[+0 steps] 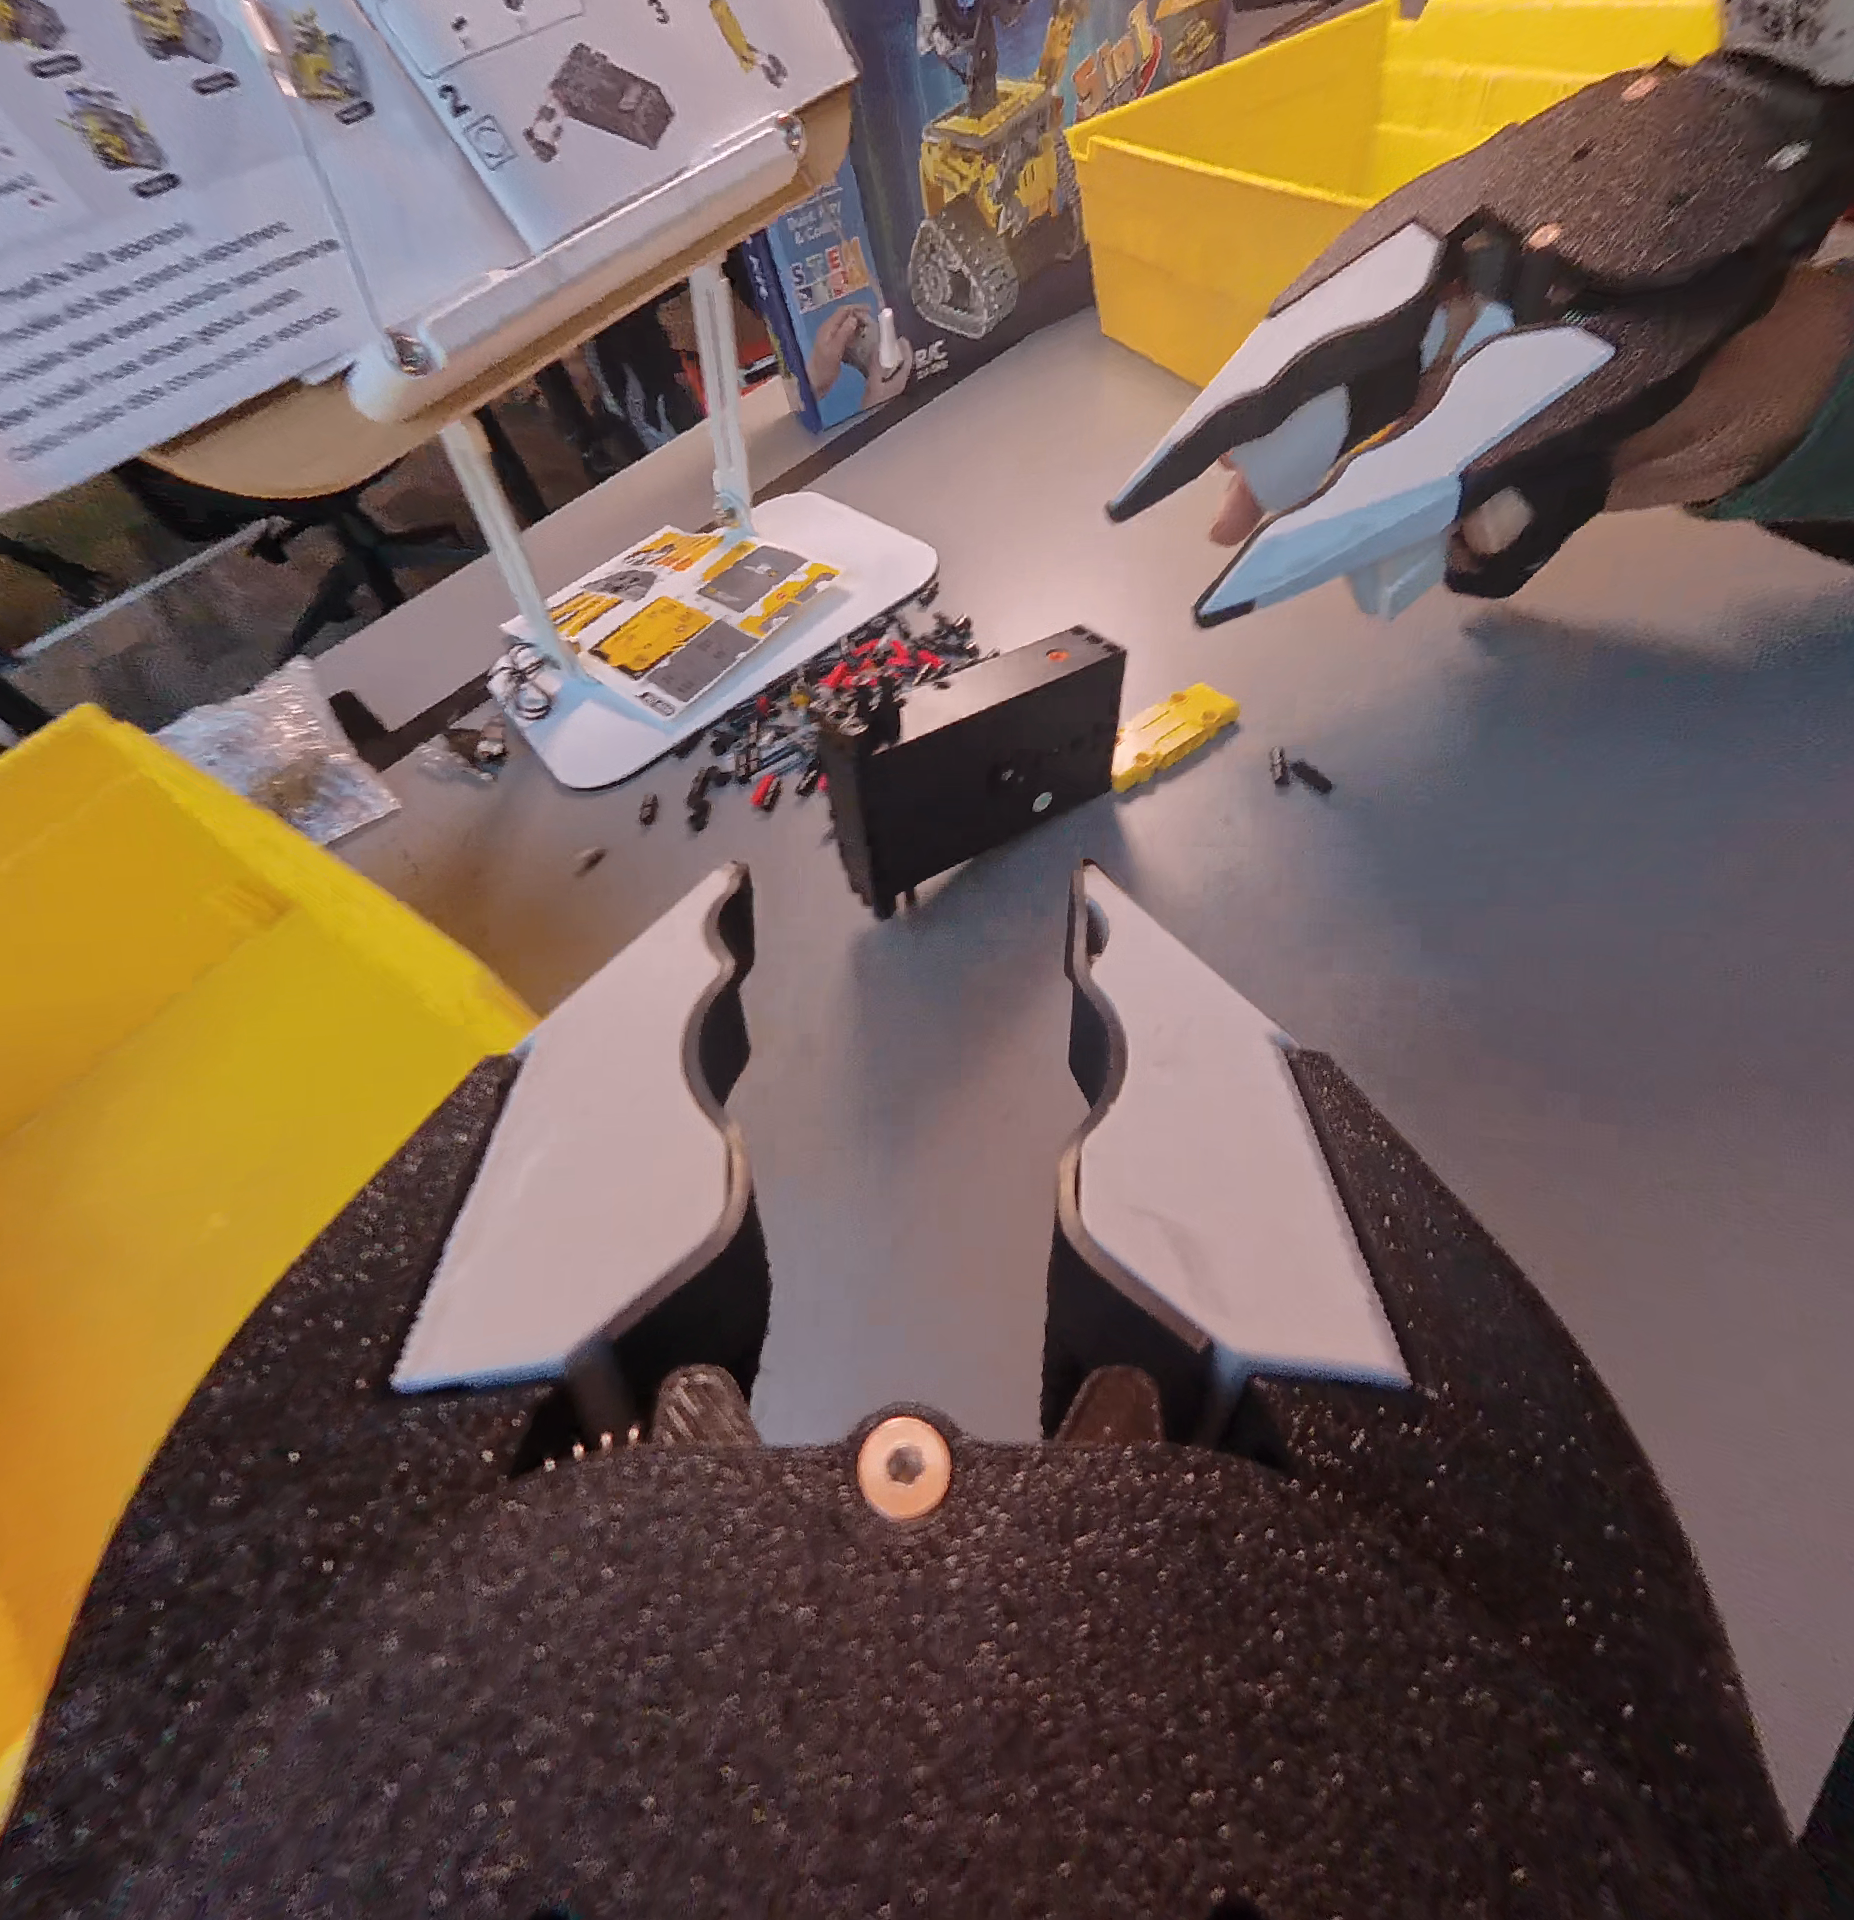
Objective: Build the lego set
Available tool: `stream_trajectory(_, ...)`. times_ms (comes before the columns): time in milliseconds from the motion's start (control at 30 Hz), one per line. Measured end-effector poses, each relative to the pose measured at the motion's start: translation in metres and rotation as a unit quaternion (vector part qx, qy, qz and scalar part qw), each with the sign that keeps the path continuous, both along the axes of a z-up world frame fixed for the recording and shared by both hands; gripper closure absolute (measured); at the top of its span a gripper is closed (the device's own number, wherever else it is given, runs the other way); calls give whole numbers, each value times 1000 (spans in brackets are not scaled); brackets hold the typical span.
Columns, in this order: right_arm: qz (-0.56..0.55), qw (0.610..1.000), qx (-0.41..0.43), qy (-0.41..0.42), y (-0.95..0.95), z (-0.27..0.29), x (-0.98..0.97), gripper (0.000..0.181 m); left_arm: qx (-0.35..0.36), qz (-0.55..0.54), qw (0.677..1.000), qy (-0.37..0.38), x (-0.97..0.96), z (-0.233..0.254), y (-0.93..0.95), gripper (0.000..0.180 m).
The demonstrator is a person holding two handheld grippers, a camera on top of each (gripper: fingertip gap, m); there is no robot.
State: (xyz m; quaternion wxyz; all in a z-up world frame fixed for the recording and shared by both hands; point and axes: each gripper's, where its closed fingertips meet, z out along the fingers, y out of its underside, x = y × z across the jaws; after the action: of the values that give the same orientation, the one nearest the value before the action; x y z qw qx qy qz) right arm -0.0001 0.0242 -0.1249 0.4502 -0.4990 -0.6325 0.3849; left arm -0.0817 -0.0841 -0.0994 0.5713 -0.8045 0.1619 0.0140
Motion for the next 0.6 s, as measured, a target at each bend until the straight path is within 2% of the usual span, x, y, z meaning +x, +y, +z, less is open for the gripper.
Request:
stream_trajectory(100, -19, 1000, 2, 13, -13, 8, -3, 135, -7, 36, 999, 16, -38, 5, -33, 121)
stream_trajectory(200, -24, 999, 22, -5, -25, 3, -13, 133, 0, 61, 998, -28, -63, 7, -64, 121)
stream_trajectory(367, -38, 990, 74, -110, -12, -29, -36, 118, 48, 104, 987, -112, -79, 11, -103, 121)
stream_trajectory(400, -39, 987, 90, -125, -8, -33, -40, 123, 57, 109, 985, -120, -79, 11, -109, 121)
stream_trajectory(467, -36, 980, 120, -152, 2, -36, -44, 148, 61, 123, 983, -120, -83, 5, -119, 122)
stream_trajectory(600, 27, 971, 122, -203, 5, -33, -37, 154, 66, 138, 980, -130, -89, 1, -131, 124)
